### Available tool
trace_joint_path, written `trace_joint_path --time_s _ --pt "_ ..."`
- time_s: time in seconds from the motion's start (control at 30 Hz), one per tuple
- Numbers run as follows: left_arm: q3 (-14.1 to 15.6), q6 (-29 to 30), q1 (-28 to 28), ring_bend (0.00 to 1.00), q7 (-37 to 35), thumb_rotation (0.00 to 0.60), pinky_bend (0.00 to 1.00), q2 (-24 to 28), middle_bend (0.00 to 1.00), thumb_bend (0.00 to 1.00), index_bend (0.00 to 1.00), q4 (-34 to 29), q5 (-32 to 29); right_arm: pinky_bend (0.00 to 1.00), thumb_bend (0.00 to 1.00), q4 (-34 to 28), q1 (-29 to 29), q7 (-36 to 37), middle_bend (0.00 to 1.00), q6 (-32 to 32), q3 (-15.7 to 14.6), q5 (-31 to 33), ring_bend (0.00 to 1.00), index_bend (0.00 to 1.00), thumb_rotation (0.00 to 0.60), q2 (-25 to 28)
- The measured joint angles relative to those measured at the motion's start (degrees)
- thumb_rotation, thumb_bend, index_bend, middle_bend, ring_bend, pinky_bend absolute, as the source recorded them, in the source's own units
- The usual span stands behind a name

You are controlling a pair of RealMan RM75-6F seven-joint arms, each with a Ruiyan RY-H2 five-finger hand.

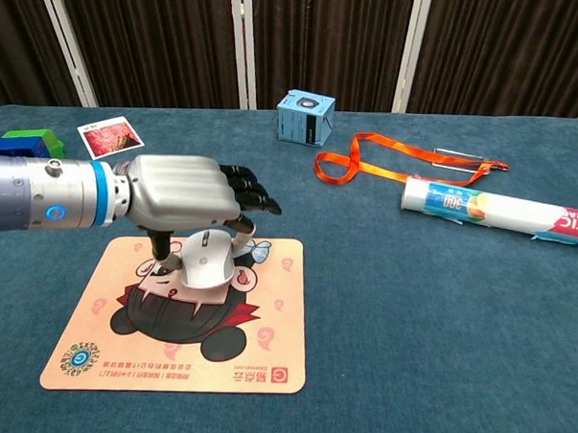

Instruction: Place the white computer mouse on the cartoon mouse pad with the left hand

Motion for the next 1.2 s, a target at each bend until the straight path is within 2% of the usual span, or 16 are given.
trace_joint_path --time_s 0.2,0.47,0.53,0.63,0.83,0.93,1.2 --pt "1.7 1.5 0.4 0.00 -1.5 0.600 0.00 0.9 0.00 0.29 0.48 -1.5 3.8 0.00 0.09 0.0 0.0 0.0 0.00 0.0 0.0 0.0 0.00 0.00 0.600 0.0" --pt "2.6 1.4 0.4 0.00 -2.5 0.600 0.00 0.7 0.00 0.29 0.48 -1.2 5.7 0.00 0.09 0.0 0.0 0.0 0.00 0.0 0.0 0.0 0.00 0.00 0.600 0.0" --pt "2.8 1.4 0.4 0.00 -2.6 0.600 0.00 0.6 0.00 0.29 0.45 -1.0 6.2 0.00 0.09 0.0 0.0 0.0 0.00 0.0 0.0 0.0 0.00 0.00 0.600 0.0" --pt "2.9 1.7 0.5 0.00 -2.9 0.600 0.00 0.6 0.00 0.29 0.31 -0.7 6.7 0.00 0.09 0.0 0.0 0.0 0.00 0.0 0.0 0.0 0.00 0.00 0.600 0.0" --pt "2.7 2.9 0.9 0.00 -4.1 0.600 0.00 0.3 0.00 0.29 0.15 -0.4 7.4 0.00 0.09 0.0 0.0 -0.1 0.00 0.1 0.0 0.0 0.00 0.00 0.600 0.0" --pt "2.5 3.3 1.1 0.00 -4.6 0.600 0.00 0.3 0.00 0.28 0.10 -0.3 7.7 0.00 0.09 0.0 0.0 -0.1 0.00 0.1 0.0 -0.1 0.00 0.00 0.600 -0.1" --pt "2.4 3.8 1.4 0.00 -5.5 0.600 0.00 1.2 0.00 0.26 0.09 -1.0 8.2 0.00 0.09 0.1 -0.1 0.0 0.00 0.1 0.0 -0.1 0.00 0.00 0.600 0.0"
